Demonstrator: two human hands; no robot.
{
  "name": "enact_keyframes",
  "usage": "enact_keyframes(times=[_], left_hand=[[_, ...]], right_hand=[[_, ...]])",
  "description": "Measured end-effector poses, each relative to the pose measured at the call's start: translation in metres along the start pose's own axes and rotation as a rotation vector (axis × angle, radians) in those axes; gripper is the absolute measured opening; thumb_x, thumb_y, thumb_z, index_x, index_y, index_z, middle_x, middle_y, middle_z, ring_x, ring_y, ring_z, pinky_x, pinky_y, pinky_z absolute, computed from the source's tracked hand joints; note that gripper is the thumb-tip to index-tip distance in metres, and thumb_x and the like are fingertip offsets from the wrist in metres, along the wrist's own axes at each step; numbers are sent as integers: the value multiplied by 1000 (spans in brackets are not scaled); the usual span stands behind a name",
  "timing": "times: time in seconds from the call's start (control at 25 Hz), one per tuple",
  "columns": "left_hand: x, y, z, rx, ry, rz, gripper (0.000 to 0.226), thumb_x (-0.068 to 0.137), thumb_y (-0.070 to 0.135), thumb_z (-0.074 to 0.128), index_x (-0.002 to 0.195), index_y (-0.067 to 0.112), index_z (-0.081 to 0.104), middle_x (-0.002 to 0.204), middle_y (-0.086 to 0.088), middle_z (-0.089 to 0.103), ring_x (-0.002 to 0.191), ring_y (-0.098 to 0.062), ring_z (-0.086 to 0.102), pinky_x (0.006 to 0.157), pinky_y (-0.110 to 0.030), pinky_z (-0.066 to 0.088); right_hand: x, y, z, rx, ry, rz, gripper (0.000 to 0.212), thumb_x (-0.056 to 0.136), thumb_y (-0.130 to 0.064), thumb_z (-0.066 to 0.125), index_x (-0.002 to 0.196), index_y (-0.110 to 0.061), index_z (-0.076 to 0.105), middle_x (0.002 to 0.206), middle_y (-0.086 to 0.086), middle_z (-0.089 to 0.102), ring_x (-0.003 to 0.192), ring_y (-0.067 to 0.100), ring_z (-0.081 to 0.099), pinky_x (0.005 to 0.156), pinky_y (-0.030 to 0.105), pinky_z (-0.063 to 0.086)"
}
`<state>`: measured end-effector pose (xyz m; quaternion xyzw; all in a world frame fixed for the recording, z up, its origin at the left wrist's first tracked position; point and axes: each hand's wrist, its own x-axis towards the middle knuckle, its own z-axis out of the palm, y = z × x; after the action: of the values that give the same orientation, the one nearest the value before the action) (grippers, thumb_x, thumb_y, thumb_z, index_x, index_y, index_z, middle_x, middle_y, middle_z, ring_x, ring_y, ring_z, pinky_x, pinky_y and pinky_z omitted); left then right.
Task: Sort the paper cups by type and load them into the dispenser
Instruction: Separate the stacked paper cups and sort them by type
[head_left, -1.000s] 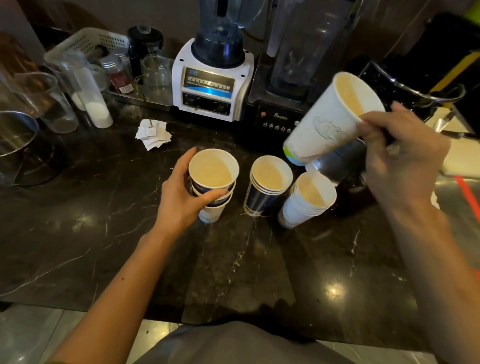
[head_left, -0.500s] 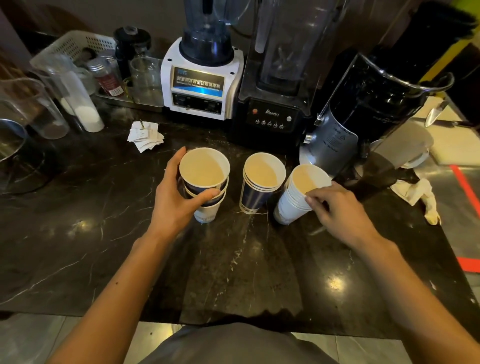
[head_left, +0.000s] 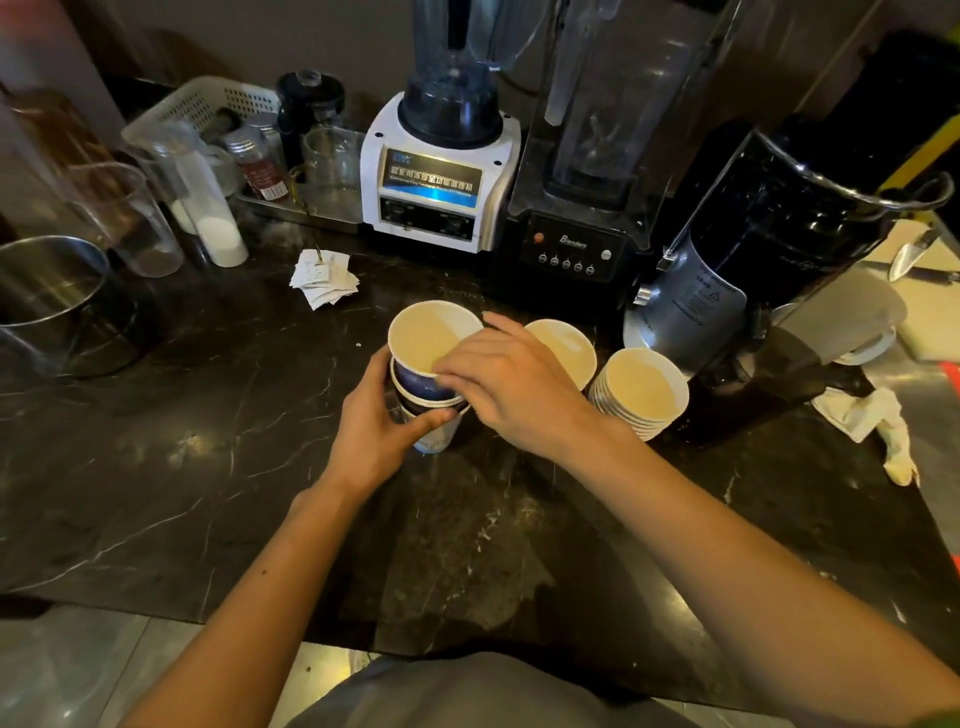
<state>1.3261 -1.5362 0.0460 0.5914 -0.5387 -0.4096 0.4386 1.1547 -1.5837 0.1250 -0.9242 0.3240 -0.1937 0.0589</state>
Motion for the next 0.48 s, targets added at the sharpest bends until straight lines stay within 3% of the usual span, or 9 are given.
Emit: enact_keyframes(times=[0.12, 0.28, 0.36, 0.48], left_hand=[[3, 3, 4, 5, -36, -7, 84, 72, 23, 81, 139, 37, 31, 135, 18, 46, 127, -8, 46, 101, -27, 45], [4, 1, 4, 38, 21, -19, 88, 73, 24, 81, 144, 34, 29, 144, 12, 43, 128, -4, 40, 102, -30, 40], [5, 0, 7, 28, 20, -12, 87, 74, 23, 81, 143, 34, 30, 137, 21, 43, 127, -1, 40, 101, -25, 41], [5, -1, 8, 20, 13, -9, 86, 74, 22, 81, 143, 35, 31, 134, 24, 41, 129, -3, 40, 101, -26, 41]], right_hand=[[-8, 9, -35, -14, 328, 31, 14, 89, -11, 63, 98, -7, 73, 95, 8, 74, 91, 22, 67, 104, 45, 42], [-27, 31, -99, -73, 686, 199, 15, 92, -9, 62, 100, 0, 72, 93, 12, 72, 90, 16, 61, 91, 30, 45], [-44, 42, -114, -152, 747, 251, 17, 95, -10, 59, 99, 1, 72, 91, 15, 72, 89, 19, 62, 87, 31, 46], [-64, 57, -104, -215, 667, 251, 15, 93, -8, 61, 99, 1, 72, 90, 15, 72, 90, 23, 62, 91, 41, 47]])
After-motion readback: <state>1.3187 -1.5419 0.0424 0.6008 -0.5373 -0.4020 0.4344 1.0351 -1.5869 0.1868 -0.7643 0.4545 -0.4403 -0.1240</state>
